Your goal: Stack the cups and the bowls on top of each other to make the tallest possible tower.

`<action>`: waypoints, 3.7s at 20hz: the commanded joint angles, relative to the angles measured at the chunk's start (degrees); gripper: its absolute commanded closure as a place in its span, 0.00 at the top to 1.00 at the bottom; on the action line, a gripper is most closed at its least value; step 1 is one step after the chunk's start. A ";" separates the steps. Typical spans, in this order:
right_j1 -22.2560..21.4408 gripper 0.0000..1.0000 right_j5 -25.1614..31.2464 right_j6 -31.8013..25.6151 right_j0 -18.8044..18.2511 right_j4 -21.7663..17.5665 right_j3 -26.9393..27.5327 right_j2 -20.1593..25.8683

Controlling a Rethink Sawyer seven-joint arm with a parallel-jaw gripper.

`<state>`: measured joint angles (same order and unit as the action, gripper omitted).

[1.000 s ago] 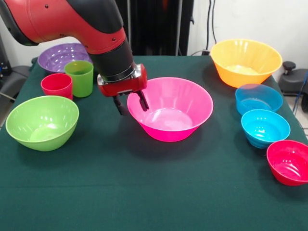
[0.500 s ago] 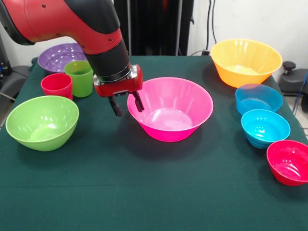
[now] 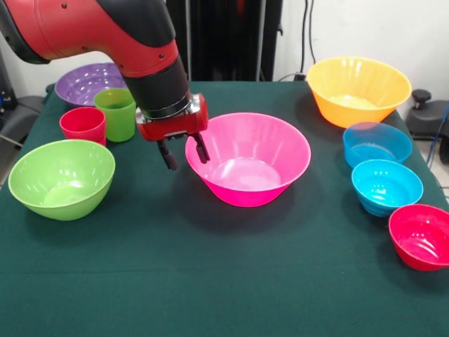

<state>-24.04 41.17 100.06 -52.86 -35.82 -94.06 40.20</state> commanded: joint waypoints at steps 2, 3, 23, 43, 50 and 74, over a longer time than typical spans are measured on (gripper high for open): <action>-4.88 1.00 4.25 -15.49 0.40 -2.16 -0.23 3.83; -5.33 1.00 4.48 -15.35 0.37 -1.94 -0.31 4.03; -20.38 1.00 10.37 -10.16 0.24 4.75 -8.70 6.12; -23.94 1.00 5.28 -3.78 2.88 4.82 -13.25 4.31; -24.78 1.00 4.06 -1.86 3.78 4.76 -14.45 3.65; -27.23 1.00 0.73 1.45 4.43 5.19 -18.98 2.01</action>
<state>-50.70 44.84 100.06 -48.87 -30.31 -108.55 44.75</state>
